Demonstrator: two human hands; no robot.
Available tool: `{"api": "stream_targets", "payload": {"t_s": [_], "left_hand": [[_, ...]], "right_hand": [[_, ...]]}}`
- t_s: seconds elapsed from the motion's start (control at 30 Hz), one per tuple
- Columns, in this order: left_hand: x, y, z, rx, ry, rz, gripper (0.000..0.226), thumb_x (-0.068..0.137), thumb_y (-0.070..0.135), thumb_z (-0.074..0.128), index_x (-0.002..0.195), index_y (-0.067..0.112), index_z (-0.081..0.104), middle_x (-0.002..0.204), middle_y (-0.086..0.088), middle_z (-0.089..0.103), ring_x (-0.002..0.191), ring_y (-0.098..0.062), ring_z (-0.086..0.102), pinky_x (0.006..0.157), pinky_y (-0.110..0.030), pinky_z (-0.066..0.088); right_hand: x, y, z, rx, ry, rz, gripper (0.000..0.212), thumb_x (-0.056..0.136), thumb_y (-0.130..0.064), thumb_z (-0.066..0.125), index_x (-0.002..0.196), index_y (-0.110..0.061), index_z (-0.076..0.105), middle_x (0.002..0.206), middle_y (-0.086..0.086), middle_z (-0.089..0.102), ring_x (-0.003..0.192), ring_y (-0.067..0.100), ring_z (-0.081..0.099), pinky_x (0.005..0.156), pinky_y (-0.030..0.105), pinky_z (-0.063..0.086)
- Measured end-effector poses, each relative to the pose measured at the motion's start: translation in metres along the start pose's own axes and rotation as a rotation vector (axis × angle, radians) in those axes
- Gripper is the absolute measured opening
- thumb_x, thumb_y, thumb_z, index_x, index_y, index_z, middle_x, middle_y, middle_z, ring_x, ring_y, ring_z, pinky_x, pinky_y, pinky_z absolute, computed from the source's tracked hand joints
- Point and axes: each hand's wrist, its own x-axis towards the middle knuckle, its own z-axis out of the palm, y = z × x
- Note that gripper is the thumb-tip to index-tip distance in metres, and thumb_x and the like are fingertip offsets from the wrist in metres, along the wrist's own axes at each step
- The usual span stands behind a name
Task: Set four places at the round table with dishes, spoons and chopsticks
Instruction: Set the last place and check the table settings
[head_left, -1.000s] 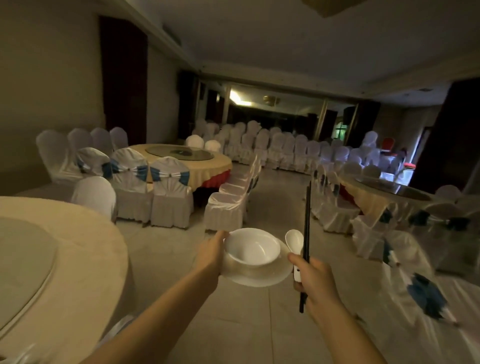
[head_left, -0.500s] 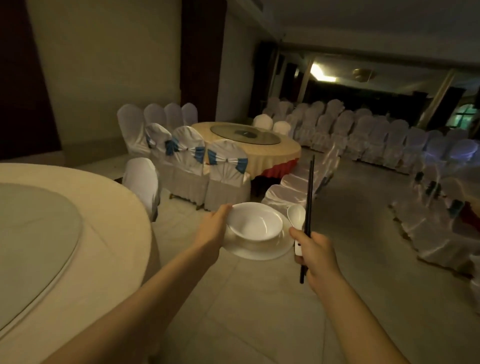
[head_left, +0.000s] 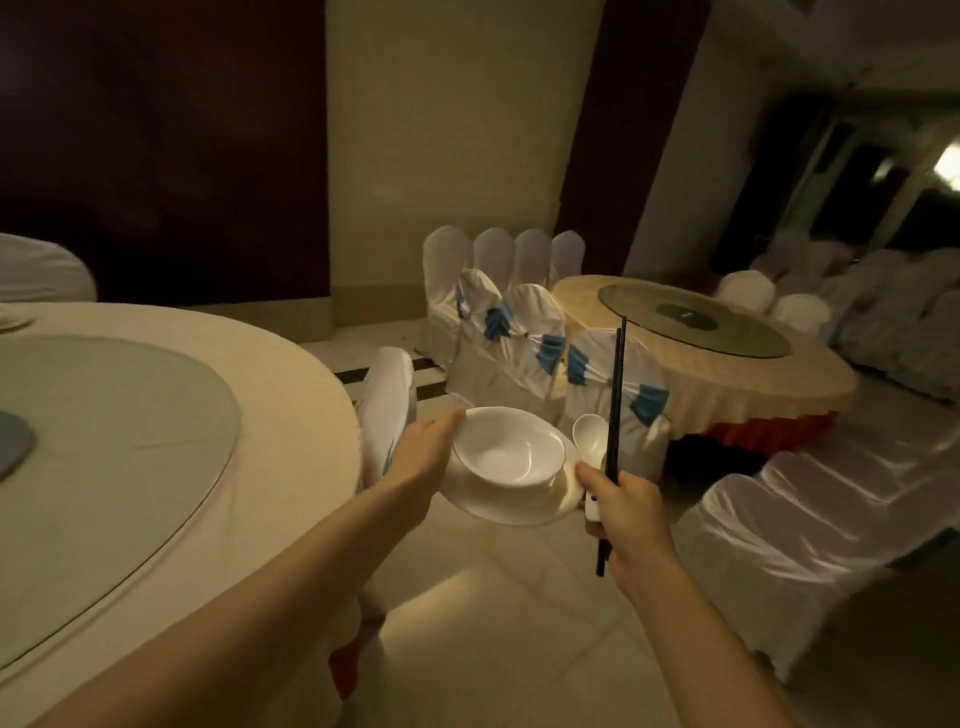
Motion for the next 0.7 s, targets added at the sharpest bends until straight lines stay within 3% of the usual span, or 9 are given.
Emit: {"api": "stream_targets", "payload": {"t_s": [0.13, 0.23, 0.3, 0.37, 0.47, 0.6, 0.7], "left_hand": [[0.095, 0.009, 0.019, -0.044, 0.119, -0.029, 0.029, 0.088, 0.057, 0.059, 0.08, 0.03, 0.05, 0.105, -0.009, 0.061, 0.109, -0.028, 0.059, 0.106, -0.049, 0.045], [0.184, 0.012, 0.029, -0.022, 0.174, 0.0, 0.028, 0.091, 0.056, 0.056, 0.084, 0.029, 0.056, 0.11, -0.01, 0.064, 0.105, -0.027, 0.061, 0.104, -0.047, 0.047], [0.247, 0.016, 0.033, -0.013, 0.224, -0.001, 0.039, 0.082, 0.064, 0.055, 0.094, 0.027, 0.06, 0.108, -0.008, 0.065, 0.103, -0.028, 0.063, 0.103, -0.048, 0.048], [0.306, 0.023, 0.031, -0.015, 0.282, -0.015, 0.055, 0.072, 0.07, 0.053, 0.104, 0.027, 0.064, 0.106, -0.007, 0.066, 0.1, -0.027, 0.064, 0.1, -0.048, 0.049], [0.376, 0.045, 0.03, -0.031, 0.309, 0.003, 0.048, 0.088, 0.059, 0.054, 0.111, 0.019, 0.066, 0.106, -0.01, 0.067, 0.099, -0.027, 0.064, 0.099, -0.047, 0.05], [0.454, 0.075, 0.026, -0.019, 0.383, 0.053, 0.034, 0.099, 0.044, 0.052, 0.107, 0.015, 0.067, 0.101, -0.009, 0.068, 0.097, -0.026, 0.063, 0.092, -0.041, 0.048], [0.51, 0.088, 0.019, -0.035, 0.488, 0.054, 0.034, 0.098, 0.045, 0.052, 0.11, 0.017, 0.068, 0.103, -0.009, 0.068, 0.097, -0.027, 0.063, 0.092, -0.044, 0.05]], "right_hand": [[0.114, 0.001, 0.033, -0.047, -0.118, -0.004, 0.028, 0.093, -0.02, 0.067, 0.097, 0.007, 0.068, 0.075, 0.012, 0.058, 0.062, 0.02, 0.048, 0.053, 0.03, 0.04], [0.202, 0.005, 0.068, -0.059, -0.174, -0.01, 0.023, 0.093, -0.022, 0.068, 0.094, 0.001, 0.071, 0.077, 0.019, 0.065, 0.072, 0.028, 0.059, 0.063, 0.042, 0.052], [0.261, 0.005, 0.095, -0.076, -0.208, -0.012, 0.019, 0.092, -0.024, 0.069, 0.09, -0.006, 0.073, 0.082, 0.019, 0.068, 0.078, 0.032, 0.062, 0.071, 0.046, 0.055], [0.321, 0.001, 0.126, -0.108, -0.261, -0.009, 0.018, 0.094, -0.023, 0.067, 0.087, -0.007, 0.072, 0.08, 0.013, 0.066, 0.074, 0.028, 0.058, 0.064, 0.042, 0.051], [0.4, -0.009, 0.17, -0.129, -0.349, 0.004, 0.018, 0.096, -0.022, 0.065, 0.085, -0.007, 0.069, 0.074, 0.007, 0.06, 0.065, 0.019, 0.051, 0.056, 0.031, 0.042], [0.489, -0.023, 0.226, -0.145, -0.462, 0.014, 0.018, 0.096, -0.024, 0.065, 0.091, -0.008, 0.07, 0.081, 0.009, 0.064, 0.072, 0.02, 0.055, 0.061, 0.032, 0.046], [0.549, -0.031, 0.27, -0.164, -0.545, 0.008, 0.015, 0.096, -0.025, 0.065, 0.093, -0.012, 0.07, 0.092, 0.013, 0.068, 0.082, 0.023, 0.059, 0.068, 0.034, 0.049]]}}
